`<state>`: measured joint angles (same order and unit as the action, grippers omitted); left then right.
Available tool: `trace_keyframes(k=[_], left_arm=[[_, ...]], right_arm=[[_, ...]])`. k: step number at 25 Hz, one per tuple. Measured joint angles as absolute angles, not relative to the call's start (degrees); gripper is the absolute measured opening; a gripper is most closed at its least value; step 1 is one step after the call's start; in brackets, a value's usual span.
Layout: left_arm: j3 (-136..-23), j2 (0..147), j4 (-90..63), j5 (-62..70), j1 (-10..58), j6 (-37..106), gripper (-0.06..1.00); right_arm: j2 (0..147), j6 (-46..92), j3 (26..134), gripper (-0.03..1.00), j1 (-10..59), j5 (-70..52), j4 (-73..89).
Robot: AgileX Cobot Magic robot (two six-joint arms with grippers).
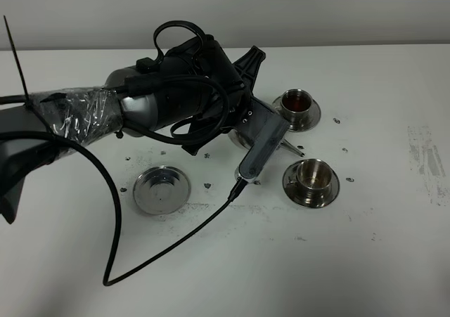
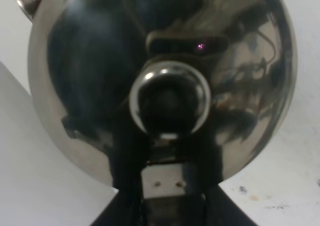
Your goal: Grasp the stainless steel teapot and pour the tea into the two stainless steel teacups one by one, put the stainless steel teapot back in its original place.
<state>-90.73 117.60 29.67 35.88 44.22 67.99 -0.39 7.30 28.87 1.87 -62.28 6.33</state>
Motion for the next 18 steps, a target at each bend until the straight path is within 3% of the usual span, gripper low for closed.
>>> trace_keyframes(k=[18], left_arm=[[-90.7, 117.6, 30.9, 35.5, 44.8, 68.0, 0.20]], right_arm=[[-0.4, 7.2, 28.9, 0.59, 1.9, -62.3, 6.3]])
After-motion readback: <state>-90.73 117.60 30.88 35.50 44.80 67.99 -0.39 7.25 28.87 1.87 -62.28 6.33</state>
